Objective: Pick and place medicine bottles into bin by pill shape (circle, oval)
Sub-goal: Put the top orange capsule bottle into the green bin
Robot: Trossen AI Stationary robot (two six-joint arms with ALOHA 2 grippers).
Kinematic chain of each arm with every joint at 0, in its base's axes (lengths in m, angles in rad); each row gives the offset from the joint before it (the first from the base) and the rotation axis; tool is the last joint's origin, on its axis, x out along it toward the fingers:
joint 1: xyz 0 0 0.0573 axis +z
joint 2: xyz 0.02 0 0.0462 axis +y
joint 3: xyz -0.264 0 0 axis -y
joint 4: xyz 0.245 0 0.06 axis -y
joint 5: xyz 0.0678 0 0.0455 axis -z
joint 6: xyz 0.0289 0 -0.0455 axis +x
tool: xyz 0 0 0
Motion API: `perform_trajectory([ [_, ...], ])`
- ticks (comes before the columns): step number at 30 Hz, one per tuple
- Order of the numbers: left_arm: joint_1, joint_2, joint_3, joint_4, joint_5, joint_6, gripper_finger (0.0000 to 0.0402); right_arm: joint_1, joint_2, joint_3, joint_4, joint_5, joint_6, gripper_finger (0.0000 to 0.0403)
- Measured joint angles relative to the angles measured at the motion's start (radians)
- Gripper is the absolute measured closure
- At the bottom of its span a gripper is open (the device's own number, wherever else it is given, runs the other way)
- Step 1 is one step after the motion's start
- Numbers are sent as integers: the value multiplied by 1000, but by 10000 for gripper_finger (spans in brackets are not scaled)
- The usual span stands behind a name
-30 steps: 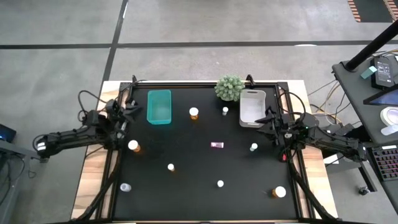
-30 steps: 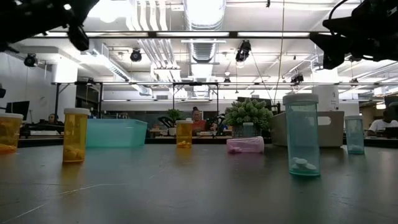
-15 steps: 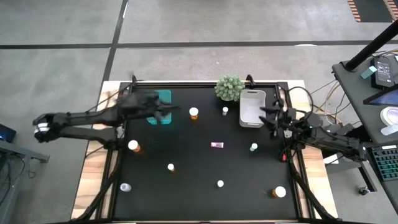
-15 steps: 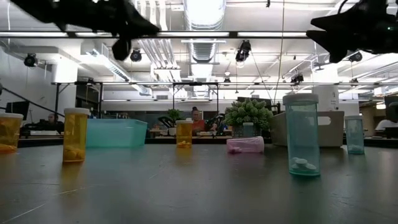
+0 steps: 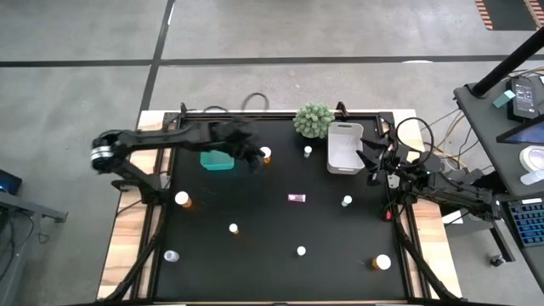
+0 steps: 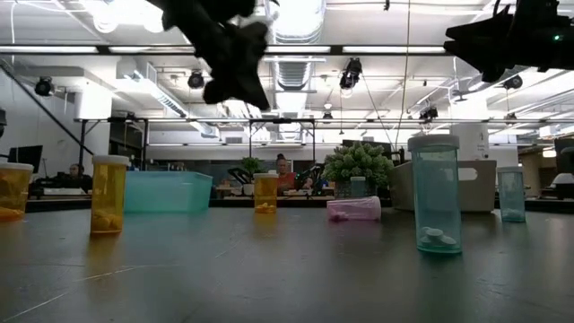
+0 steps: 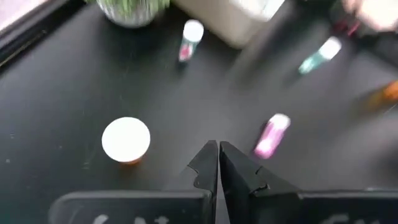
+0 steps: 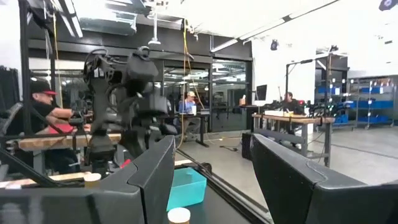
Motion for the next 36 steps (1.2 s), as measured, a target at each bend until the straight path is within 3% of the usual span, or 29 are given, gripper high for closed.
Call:
perform_trajectory([
  [5,0,130,109,-76,0,231,402,0,0,0,2,0,-5,202],
  [10,14,214,141,-107,1,351,393,0,0,0,2,0,-5,202],
  [13,28,235,141,-113,-1,388,361,0,0,0,1,0,-5,202],
  [17,33,246,138,-117,-17,416,285,0,0,0,1,0,-6,202],
  [21,33,243,128,-109,-101,445,202,0,0,1,1,0,-24,202],
  [25,39,243,103,-70,-188,473,143,0,0,1,1,0,-23,202],
  [28,45,246,89,-33,-184,475,126,0,0,1,1,0,-21,202],
  [36,51,303,89,-11,-176,466,124,0,0,1,0,-1,-21,202],
])
